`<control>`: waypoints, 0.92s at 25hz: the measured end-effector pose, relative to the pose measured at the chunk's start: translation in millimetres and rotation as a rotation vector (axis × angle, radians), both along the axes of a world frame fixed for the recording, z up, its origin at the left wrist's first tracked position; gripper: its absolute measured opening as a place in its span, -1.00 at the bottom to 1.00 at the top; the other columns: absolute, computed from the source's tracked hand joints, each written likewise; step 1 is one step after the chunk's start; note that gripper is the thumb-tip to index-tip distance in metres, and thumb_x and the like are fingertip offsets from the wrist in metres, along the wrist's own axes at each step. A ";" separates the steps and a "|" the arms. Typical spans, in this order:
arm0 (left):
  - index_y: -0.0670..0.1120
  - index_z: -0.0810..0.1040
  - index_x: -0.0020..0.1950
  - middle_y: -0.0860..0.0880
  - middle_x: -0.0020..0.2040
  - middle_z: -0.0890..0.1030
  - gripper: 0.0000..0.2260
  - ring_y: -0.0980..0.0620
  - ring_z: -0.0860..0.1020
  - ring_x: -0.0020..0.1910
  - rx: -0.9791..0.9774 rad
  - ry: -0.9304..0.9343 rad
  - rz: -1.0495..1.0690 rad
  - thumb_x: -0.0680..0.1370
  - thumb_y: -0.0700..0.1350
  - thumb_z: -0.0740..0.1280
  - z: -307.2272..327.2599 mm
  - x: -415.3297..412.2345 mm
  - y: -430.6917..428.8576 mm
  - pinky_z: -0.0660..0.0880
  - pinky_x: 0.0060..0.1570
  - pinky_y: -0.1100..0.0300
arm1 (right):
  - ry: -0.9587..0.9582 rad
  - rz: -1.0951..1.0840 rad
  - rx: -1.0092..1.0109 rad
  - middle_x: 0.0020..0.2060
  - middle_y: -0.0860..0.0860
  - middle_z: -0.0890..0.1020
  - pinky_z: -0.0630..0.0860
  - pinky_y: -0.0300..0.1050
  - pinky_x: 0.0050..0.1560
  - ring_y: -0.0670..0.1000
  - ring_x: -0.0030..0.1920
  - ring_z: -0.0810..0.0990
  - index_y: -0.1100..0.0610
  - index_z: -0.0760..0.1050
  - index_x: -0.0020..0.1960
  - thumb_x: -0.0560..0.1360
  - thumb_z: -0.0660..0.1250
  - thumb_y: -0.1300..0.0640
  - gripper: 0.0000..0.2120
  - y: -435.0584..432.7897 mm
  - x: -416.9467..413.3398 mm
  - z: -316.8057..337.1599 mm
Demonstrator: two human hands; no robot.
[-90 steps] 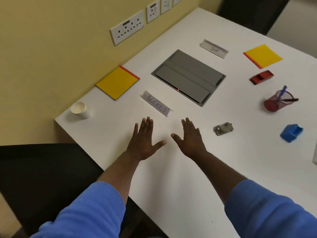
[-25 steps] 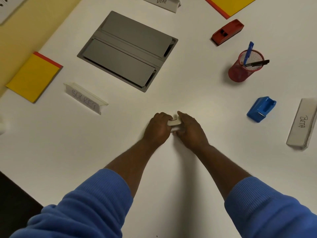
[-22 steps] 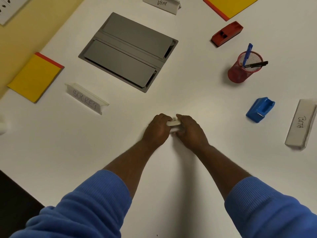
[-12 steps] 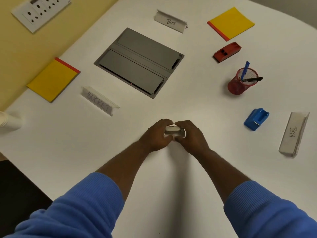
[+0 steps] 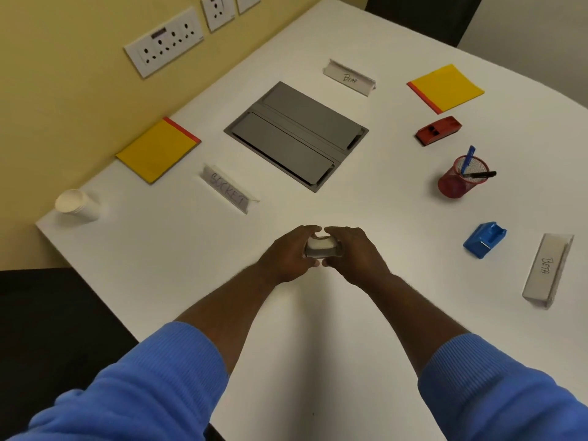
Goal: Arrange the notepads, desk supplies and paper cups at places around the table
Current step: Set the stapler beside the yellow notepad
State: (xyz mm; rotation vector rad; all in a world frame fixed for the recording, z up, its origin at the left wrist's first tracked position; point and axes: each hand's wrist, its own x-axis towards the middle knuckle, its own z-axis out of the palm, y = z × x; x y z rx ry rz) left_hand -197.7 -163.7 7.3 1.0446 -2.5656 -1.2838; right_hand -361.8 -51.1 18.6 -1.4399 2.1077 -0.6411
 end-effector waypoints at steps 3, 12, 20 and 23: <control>0.00 0.40 0.50 0.03 0.35 0.55 -0.31 0.04 0.55 0.28 -0.017 0.014 0.035 0.42 -0.13 0.60 7.2 21.5 -5.3 0.53 0.28 0.15 | 0.014 0.026 -0.018 0.26 -0.10 0.59 0.43 -0.11 0.12 0.01 0.31 0.43 0.01 0.48 0.41 0.37 0.59 0.10 -0.36 -11.1 16.1 7.1; -0.03 0.43 0.46 0.03 0.35 0.56 -0.37 0.01 0.56 0.29 -0.097 0.030 0.075 0.44 -0.13 0.59 17.7 74.4 -70.2 0.54 0.30 0.09 | 0.021 0.126 -0.120 0.23 -0.06 0.60 0.42 -0.15 0.11 0.02 0.23 0.48 0.00 0.50 0.37 0.43 0.54 0.15 -0.46 -78.7 65.7 17.2; 0.00 0.29 0.59 -0.01 0.47 0.48 -0.28 -0.03 0.45 0.46 -0.234 0.058 0.113 0.50 -0.05 0.54 9.2 104.7 -144.7 0.48 0.39 0.05 | 0.008 0.067 -0.226 0.15 -0.15 0.63 0.41 -0.21 0.01 -0.04 0.12 0.55 -0.06 0.54 0.27 0.39 0.56 0.11 -0.52 -152.8 86.4 7.0; -0.08 0.19 0.65 -0.08 0.61 0.31 -0.30 -0.08 0.27 0.60 -0.344 0.004 0.173 0.58 -0.06 0.44 1.1 127.6 -181.9 0.38 0.49 0.00 | -0.033 -0.007 -0.217 0.21 -0.17 0.61 0.38 -0.21 0.10 -0.08 0.18 0.52 -0.07 0.53 0.30 0.41 0.56 0.10 -0.50 -187.8 92.7 0.0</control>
